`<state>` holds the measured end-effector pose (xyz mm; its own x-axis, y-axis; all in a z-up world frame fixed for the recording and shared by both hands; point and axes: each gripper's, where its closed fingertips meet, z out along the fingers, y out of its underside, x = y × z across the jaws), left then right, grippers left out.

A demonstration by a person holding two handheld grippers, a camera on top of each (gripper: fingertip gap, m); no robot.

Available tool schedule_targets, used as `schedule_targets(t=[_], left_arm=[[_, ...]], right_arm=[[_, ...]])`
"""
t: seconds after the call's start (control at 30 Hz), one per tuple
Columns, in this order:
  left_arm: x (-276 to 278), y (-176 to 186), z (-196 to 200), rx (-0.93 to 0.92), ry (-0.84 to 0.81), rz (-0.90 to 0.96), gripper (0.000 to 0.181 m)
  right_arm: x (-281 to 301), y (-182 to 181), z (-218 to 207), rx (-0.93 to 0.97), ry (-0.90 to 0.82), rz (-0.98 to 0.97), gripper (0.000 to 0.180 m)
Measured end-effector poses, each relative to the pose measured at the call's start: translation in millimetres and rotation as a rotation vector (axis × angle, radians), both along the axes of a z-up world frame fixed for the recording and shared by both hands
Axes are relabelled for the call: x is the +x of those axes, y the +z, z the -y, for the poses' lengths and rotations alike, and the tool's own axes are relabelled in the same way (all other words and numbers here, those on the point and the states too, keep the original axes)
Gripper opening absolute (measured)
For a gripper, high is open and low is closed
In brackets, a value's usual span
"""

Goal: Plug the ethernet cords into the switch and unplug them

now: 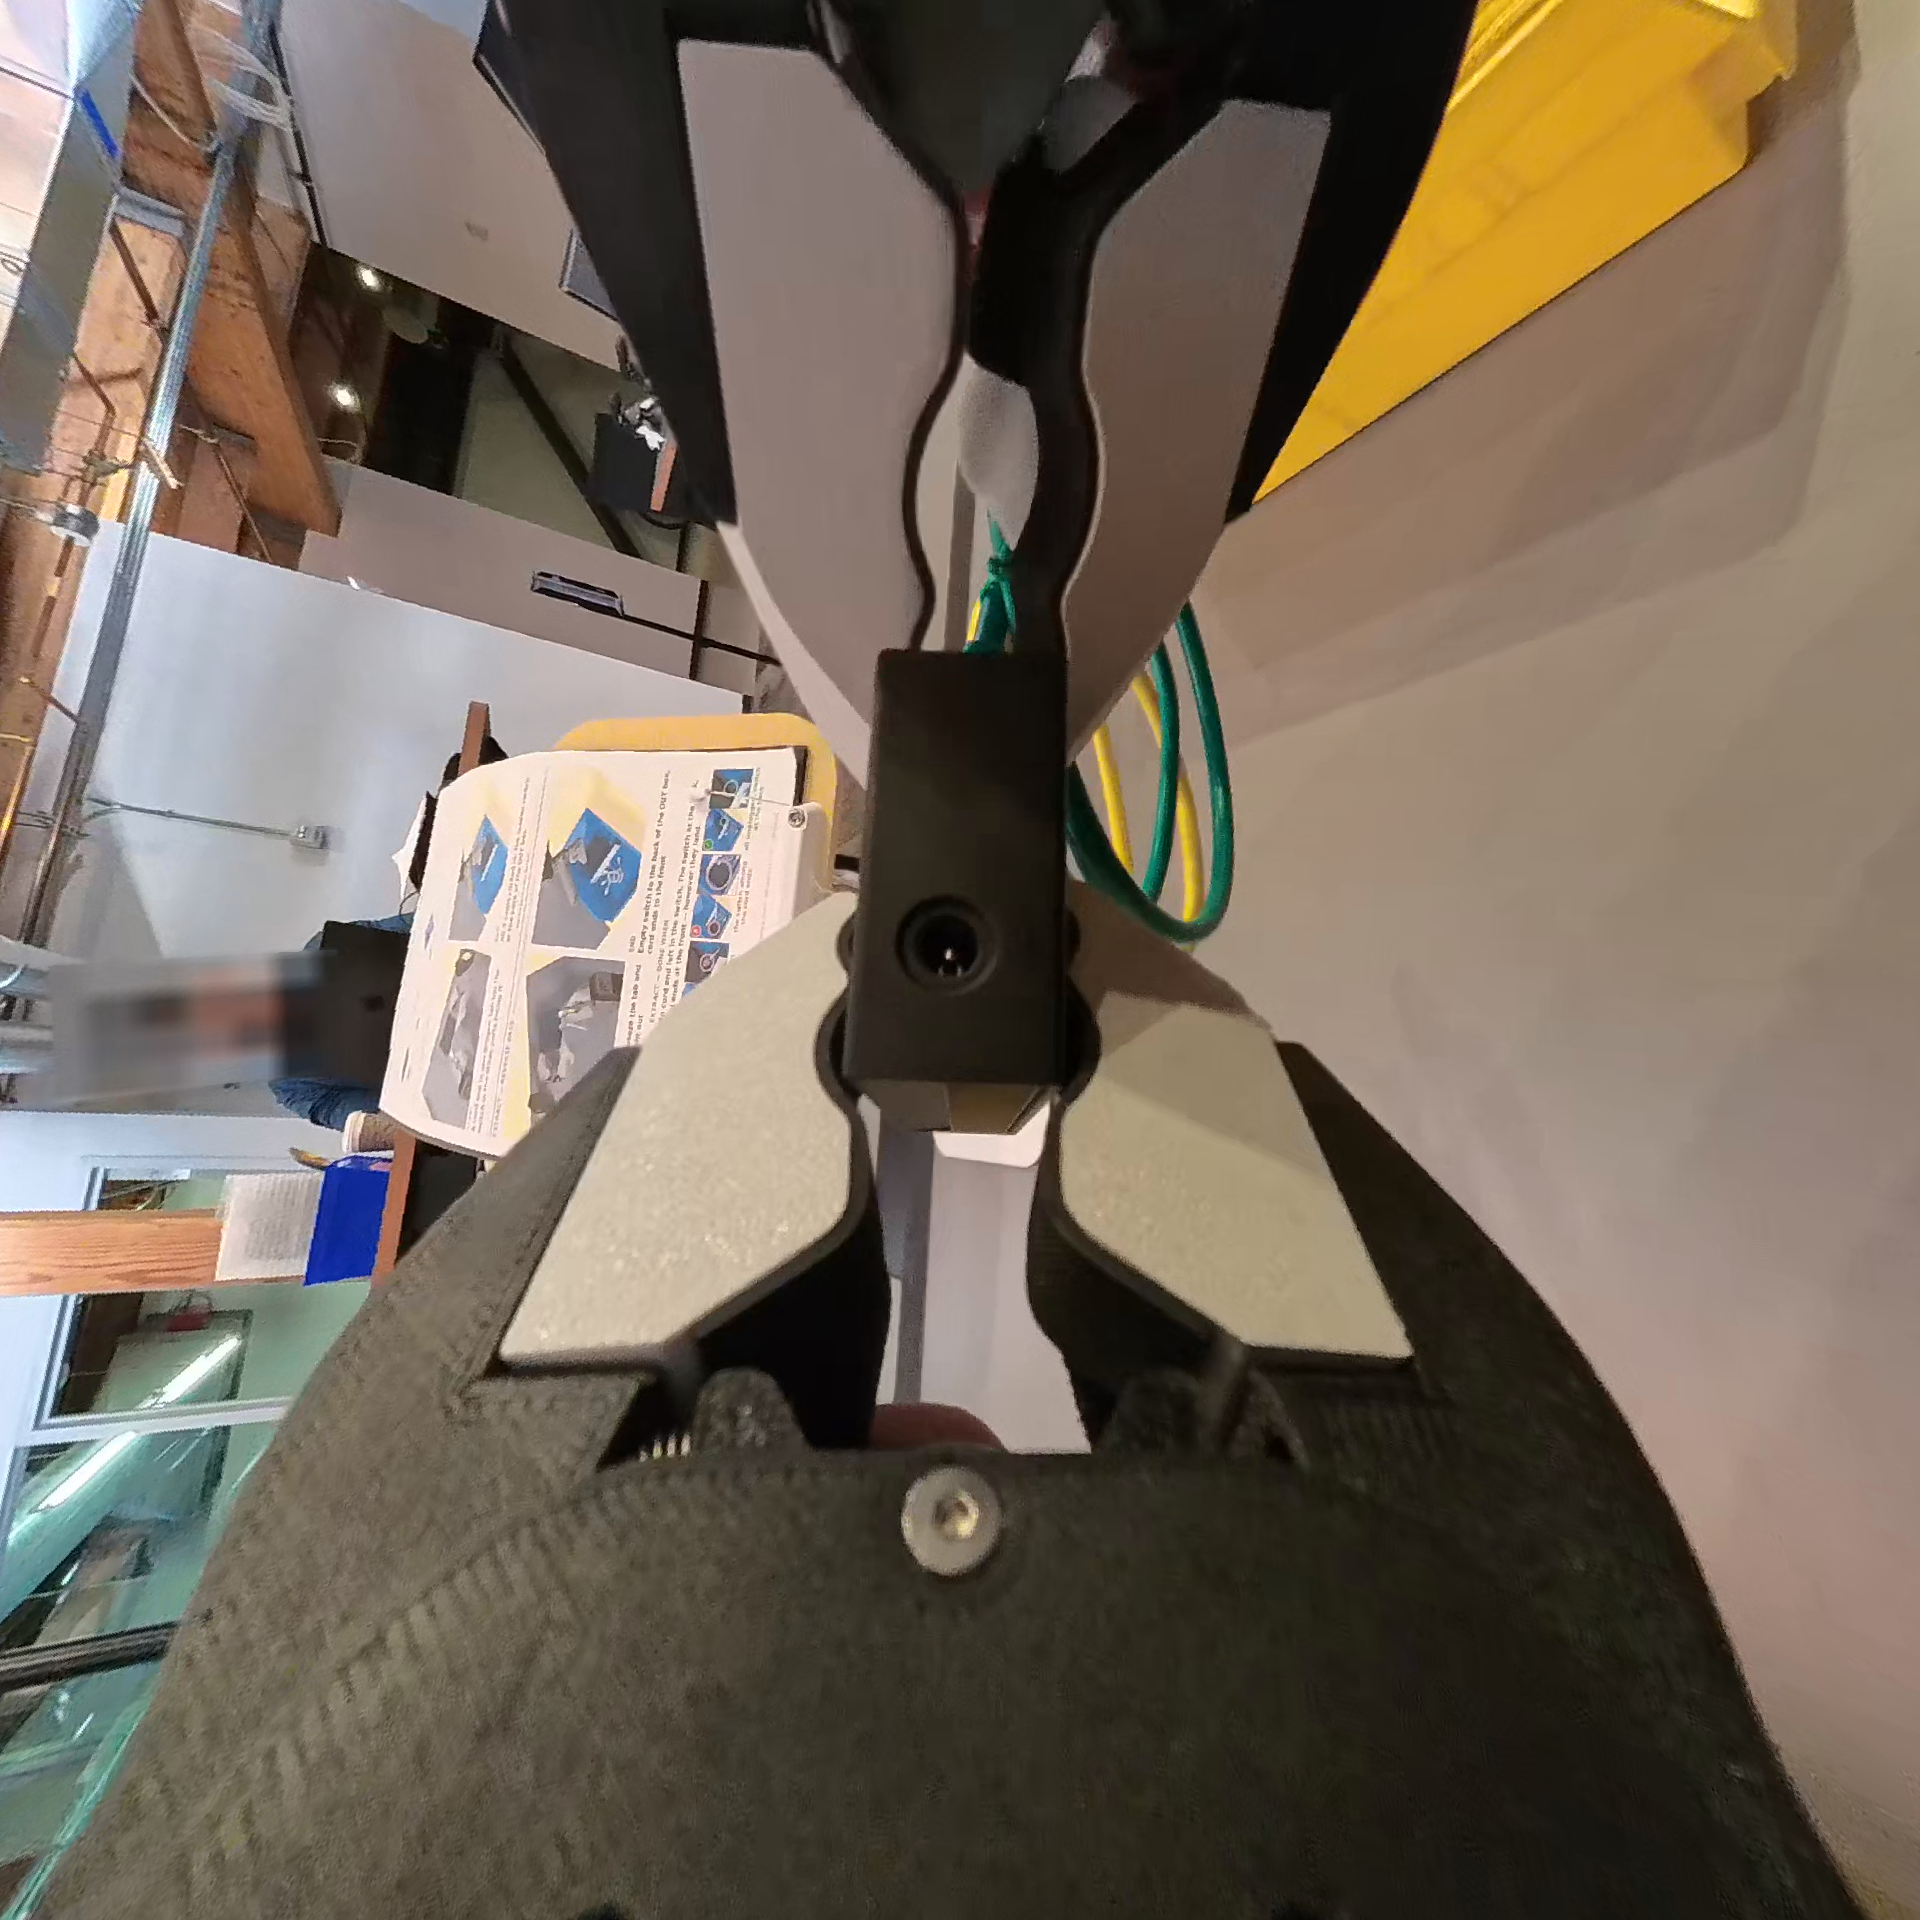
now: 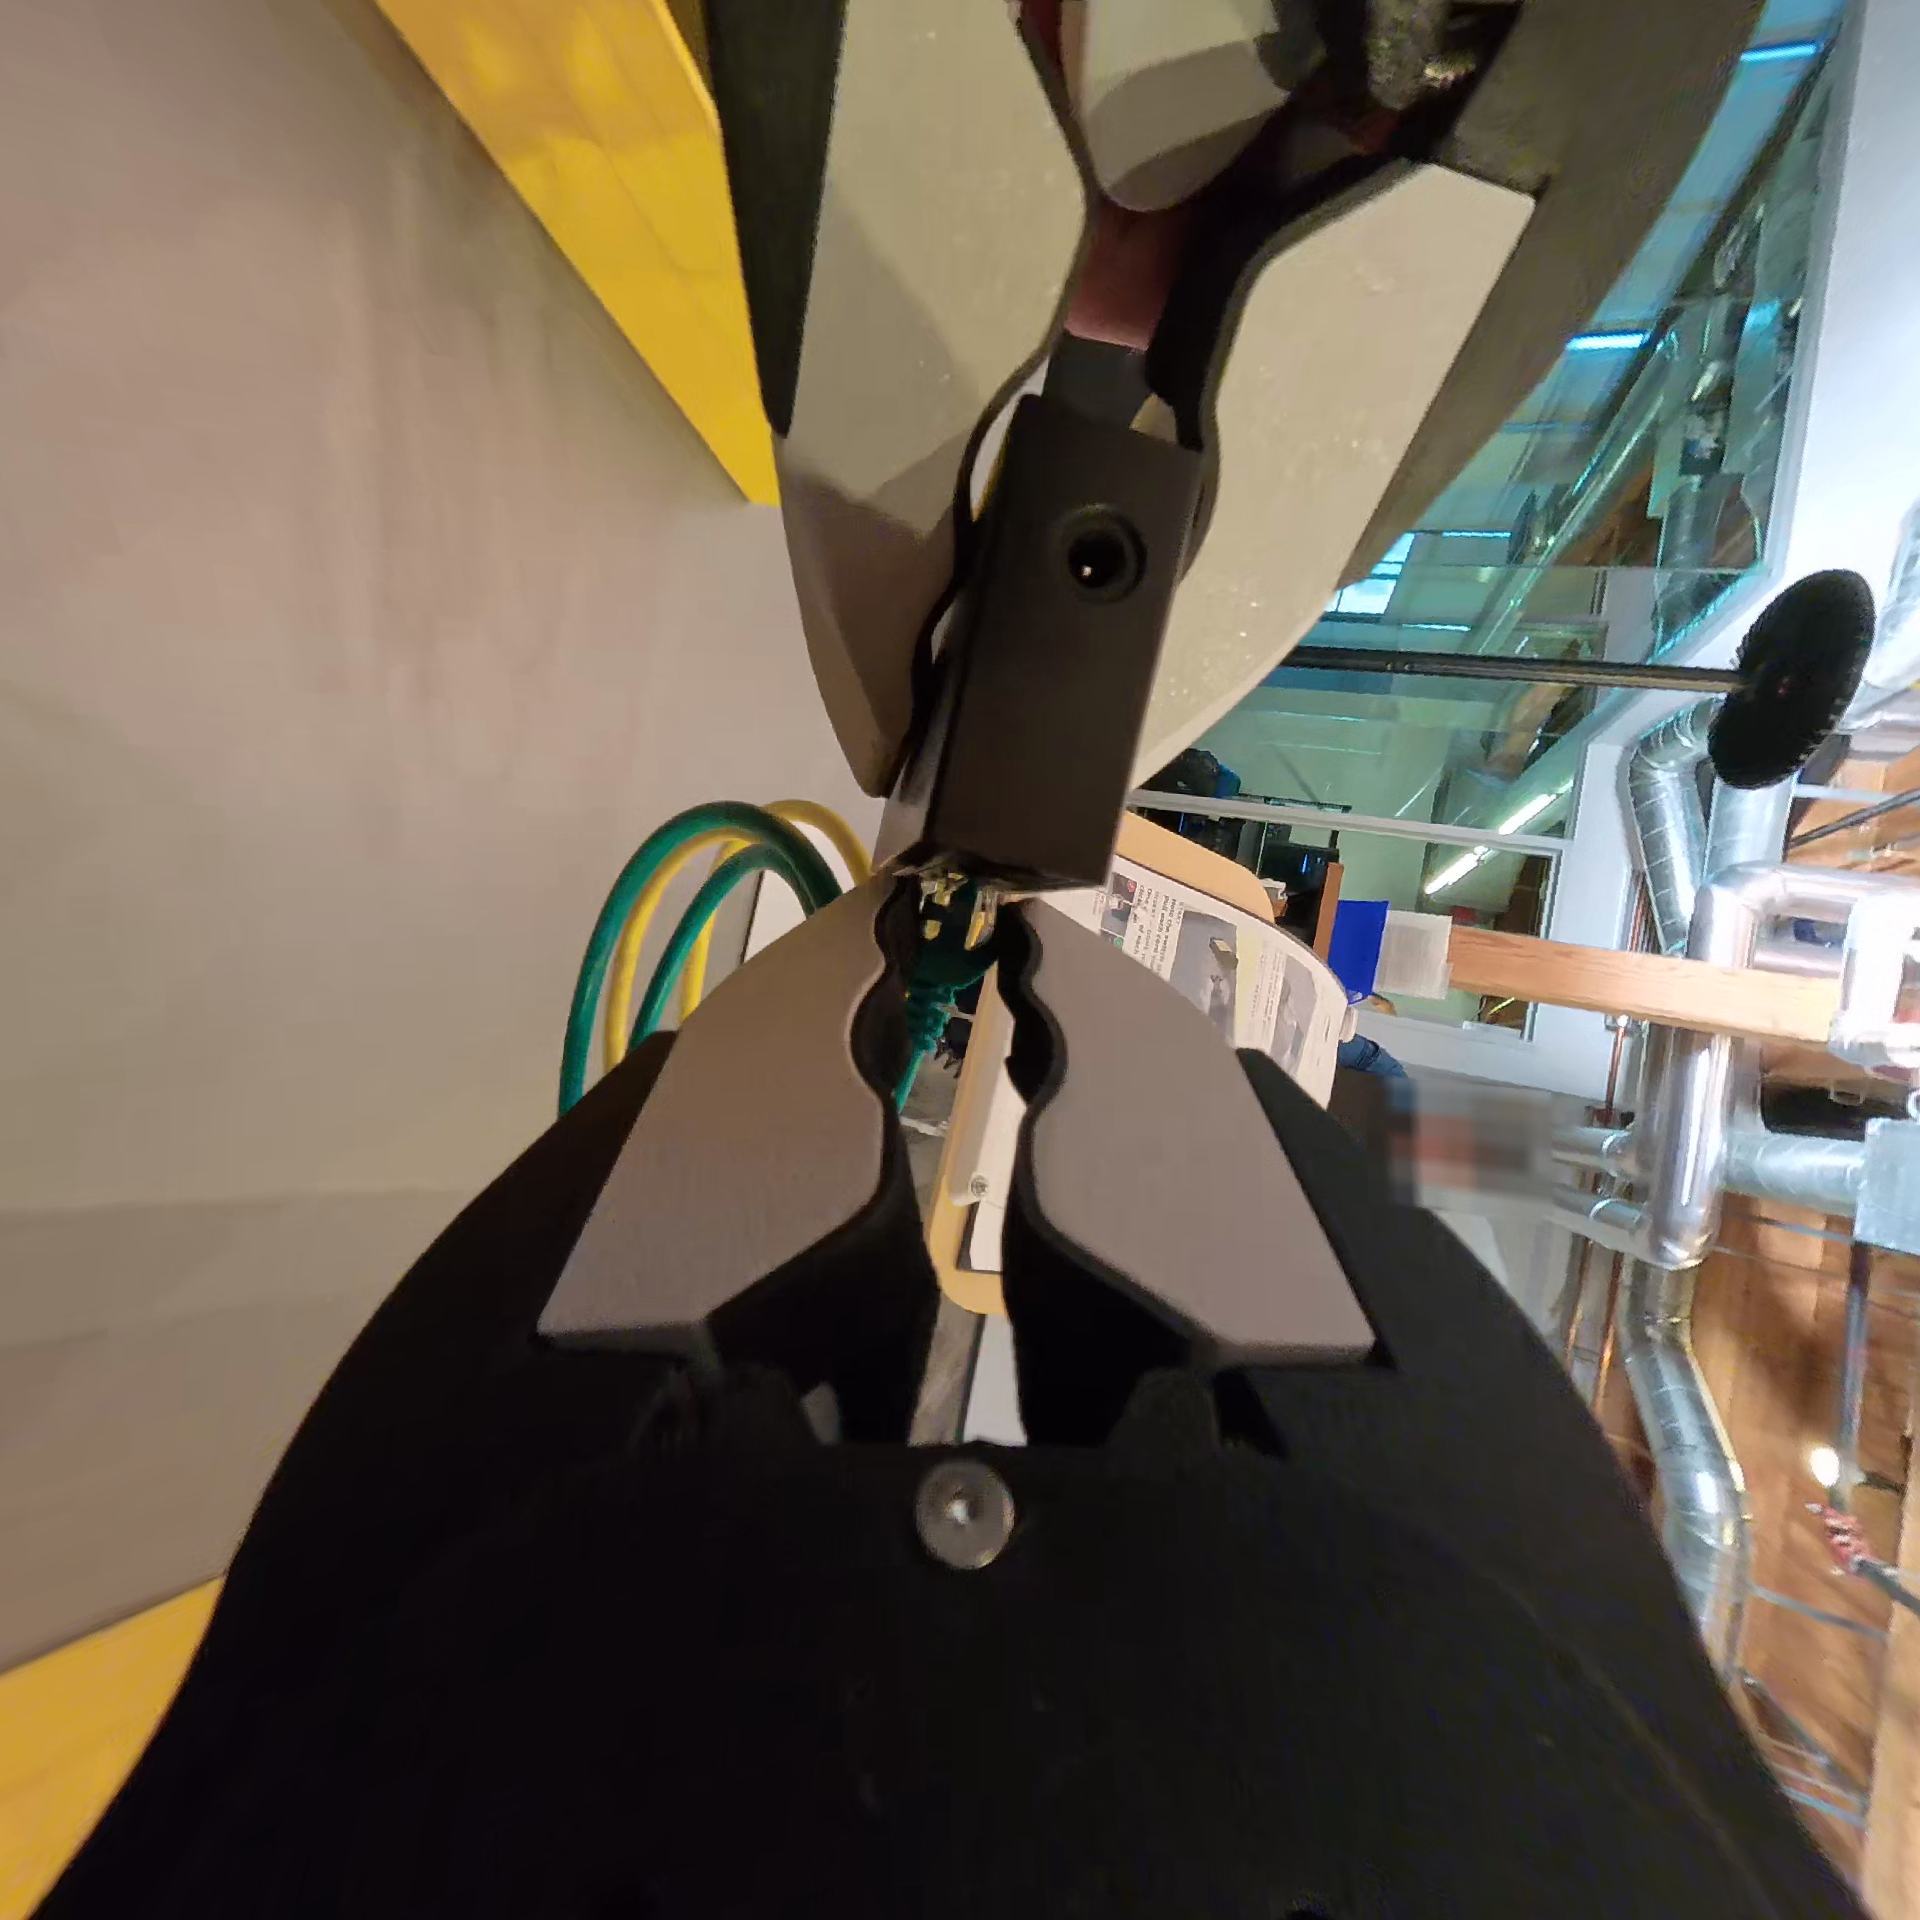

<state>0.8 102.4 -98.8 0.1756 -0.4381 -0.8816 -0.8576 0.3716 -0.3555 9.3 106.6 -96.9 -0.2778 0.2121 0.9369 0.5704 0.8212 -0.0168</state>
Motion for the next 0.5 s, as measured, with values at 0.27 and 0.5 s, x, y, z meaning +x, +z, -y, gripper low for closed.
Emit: schedule_targets(t=[0.27, 0.5], left_arm=[[5, -12, 3, -0.094, -0.023, 0.026, 0.029], [9, -13, 11, -0.285, -0.129, 0.189, 0.03]], right_arm=[[7, -12, 2, 0.02, -0.038, 0.196, 0.011], [10, -9, 12, -0.019, -0.035, 0.141, 0.01]])
